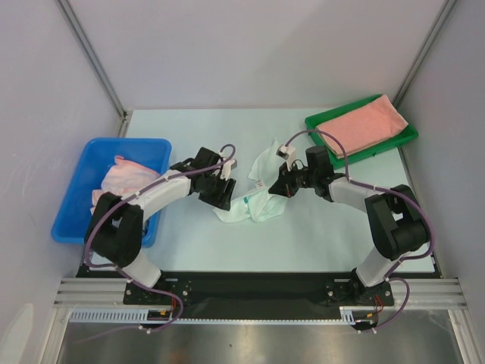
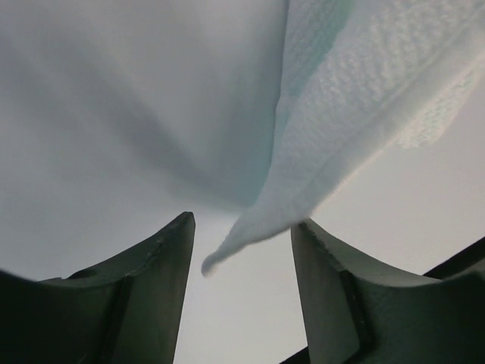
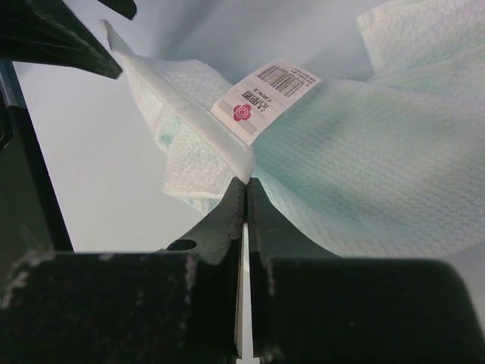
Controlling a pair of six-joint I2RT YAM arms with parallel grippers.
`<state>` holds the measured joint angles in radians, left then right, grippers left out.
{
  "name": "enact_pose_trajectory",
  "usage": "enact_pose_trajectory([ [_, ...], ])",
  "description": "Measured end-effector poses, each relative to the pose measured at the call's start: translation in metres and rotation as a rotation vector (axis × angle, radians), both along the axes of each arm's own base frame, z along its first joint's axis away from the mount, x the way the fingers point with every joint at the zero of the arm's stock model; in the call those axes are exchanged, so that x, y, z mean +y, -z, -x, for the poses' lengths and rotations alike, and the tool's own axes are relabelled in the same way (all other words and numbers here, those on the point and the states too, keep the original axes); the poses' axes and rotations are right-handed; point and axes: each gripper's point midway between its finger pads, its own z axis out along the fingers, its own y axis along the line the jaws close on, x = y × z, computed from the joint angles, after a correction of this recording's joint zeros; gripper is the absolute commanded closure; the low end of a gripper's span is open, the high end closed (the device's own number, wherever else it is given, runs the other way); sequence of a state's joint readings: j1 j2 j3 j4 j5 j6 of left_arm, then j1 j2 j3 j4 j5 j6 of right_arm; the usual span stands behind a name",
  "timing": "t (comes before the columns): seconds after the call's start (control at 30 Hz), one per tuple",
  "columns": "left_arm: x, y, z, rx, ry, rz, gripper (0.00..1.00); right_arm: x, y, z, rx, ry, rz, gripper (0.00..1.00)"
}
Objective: Fold and stack the towels
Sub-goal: Flatten out the crumpled towel
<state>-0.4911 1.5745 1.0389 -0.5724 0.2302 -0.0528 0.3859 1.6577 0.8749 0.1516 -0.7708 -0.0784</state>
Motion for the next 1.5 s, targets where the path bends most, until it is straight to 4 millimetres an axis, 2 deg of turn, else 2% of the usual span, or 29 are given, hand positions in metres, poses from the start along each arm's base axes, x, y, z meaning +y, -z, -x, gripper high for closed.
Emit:
enact_pose_trajectory([
  [0.13,0.005,0.019,0.0,0.043,0.004,-0.05,0.52,0.001,-0.001,0.0,-0.002,-0.003,-0.005,1.0],
  [0.17,0.006,0.021,0.0,0.046,0.005,-0.062,0.59,0.001,-0.001,0.0,-0.001,-0.002,-0.007,1.0],
  [0.23,0.01,0.021,0.0,0.04,0.003,-0.08,0.64,0.0,-0.002,-0.001,-0.001,0.002,-0.009,1.0],
  [0.33,0.014,0.02,-0.002,0.025,-0.006,-0.097,0.79,0.001,-0.003,-0.002,0.001,0.007,-0.014,1.0],
  [0.4,0.015,0.018,-0.004,0.015,-0.014,-0.103,0.98,0.001,-0.003,-0.002,0.001,0.009,-0.015,1.0],
  [0.53,0.016,0.014,-0.004,0.005,-0.013,-0.111,0.99,-0.001,-0.002,-0.005,0.001,0.033,-0.003,1.0],
  [0.6,0.015,0.005,-0.006,-0.001,-0.012,-0.131,1.0,-0.007,-0.004,-0.011,0.008,0.091,0.044,1.0],
  [0.67,0.008,-0.021,-0.017,-0.05,-0.011,-0.152,1.0,-0.012,-0.019,-0.022,-0.016,0.154,0.089,1.0],
  [0.7,0.003,-0.037,-0.025,-0.083,-0.014,-0.152,1.0,-0.014,-0.035,-0.031,-0.051,0.196,0.112,1.0],
  [0.73,-0.005,-0.063,-0.037,-0.14,-0.018,-0.142,1.0,-0.015,-0.058,-0.039,-0.102,0.235,0.124,1.0],
  [0.8,-0.022,-0.129,-0.063,-0.286,-0.035,-0.099,1.0,-0.02,-0.118,-0.054,-0.238,0.315,0.126,1.0],
  [0.87,-0.034,-0.208,-0.08,-0.449,-0.064,-0.029,1.0,-0.024,-0.193,-0.059,-0.393,0.387,0.104,1.0],
  [0.93,-0.034,-0.283,-0.084,-0.59,-0.105,0.04,1.0,-0.027,-0.263,-0.05,-0.544,0.427,0.057,1.0],
  [1.0,-0.029,-0.34,-0.077,-0.691,-0.14,0.107,1.0,-0.035,-0.325,-0.025,-0.679,0.454,-0.009,1.0],
  [1.07,-0.019,-0.379,-0.06,-0.766,-0.164,0.161,1.0,-0.045,-0.366,0.01,-0.772,0.455,-0.064,1.0],
  [1.13,-0.018,-0.395,-0.033,-0.795,-0.137,0.201,1.0,-0.053,-0.389,0.043,-0.827,0.435,-0.104,1.0],
  [1.2,-0.024,-0.397,-0.002,-0.797,-0.073,0.237,1.0,-0.059,-0.398,0.071,-0.855,0.408,-0.116,1.0],
  [1.27,-0.03,-0.396,0.027,-0.793,-0.007,0.271,1.0,-0.066,-0.399,0.093,-0.866,0.379,-0.113,1.0],
  [1.33,-0.034,-0.399,0.047,-0.793,0.042,0.302,1.0,-0.073,-0.394,0.109,-0.86,0.35,-0.097,1.0],
  [1.43,-0.043,-0.404,0.067,-0.793,0.097,0.327,1.0,-0.081,-0.387,0.13,-0.85,0.297,-0.086,1.0],
  [1.47,-0.046,-0.404,0.071,-0.79,0.11,0.322,1.0,-0.086,-0.381,0.143,-0.835,0.261,-0.072,1.0],
  [1.5,-0.051,-0.406,0.075,-0.788,0.124,0.319,1.0,-0.087,-0.381,0.143,-0.836,0.26,-0.072,1.0],
])
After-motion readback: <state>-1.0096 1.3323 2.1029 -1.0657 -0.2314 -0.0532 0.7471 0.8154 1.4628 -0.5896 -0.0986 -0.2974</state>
